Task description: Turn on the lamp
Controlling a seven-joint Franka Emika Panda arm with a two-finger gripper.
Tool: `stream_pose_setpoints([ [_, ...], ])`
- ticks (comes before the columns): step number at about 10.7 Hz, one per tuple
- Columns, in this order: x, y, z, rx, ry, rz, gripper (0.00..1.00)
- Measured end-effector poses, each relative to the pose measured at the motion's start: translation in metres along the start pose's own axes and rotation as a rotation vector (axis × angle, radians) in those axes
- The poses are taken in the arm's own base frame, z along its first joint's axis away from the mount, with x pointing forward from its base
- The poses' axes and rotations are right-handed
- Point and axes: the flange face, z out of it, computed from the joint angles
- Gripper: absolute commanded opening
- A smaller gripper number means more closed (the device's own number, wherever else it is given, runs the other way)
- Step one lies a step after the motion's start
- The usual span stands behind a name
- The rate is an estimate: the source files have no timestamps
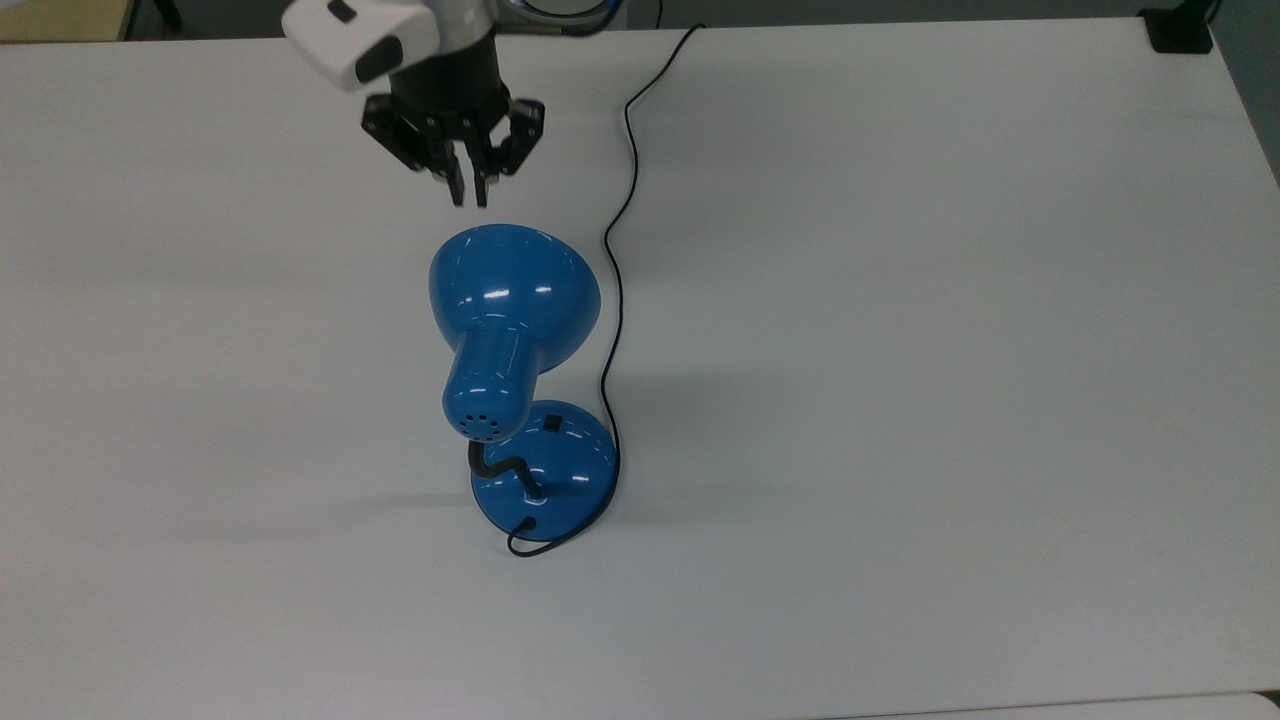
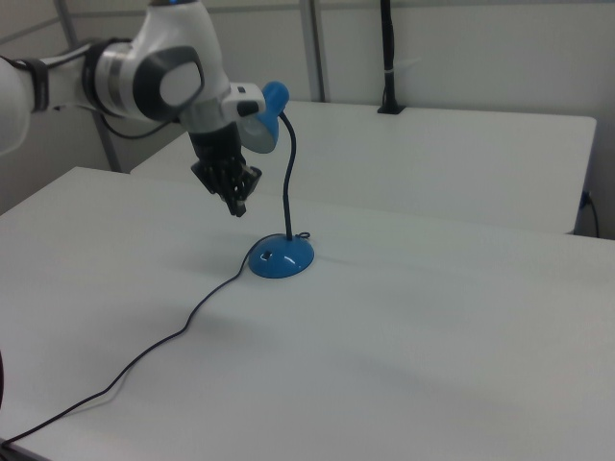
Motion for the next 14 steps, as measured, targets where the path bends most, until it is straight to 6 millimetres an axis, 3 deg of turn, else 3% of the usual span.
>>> stream_pose_setpoints([
  [9, 0.054, -0.065, 0.151, 0.013, 0.188, -0.032, 0.00],
  [14, 0.062, -0.081, 0.185, 0.013, 0.252, 0.001, 0.00],
])
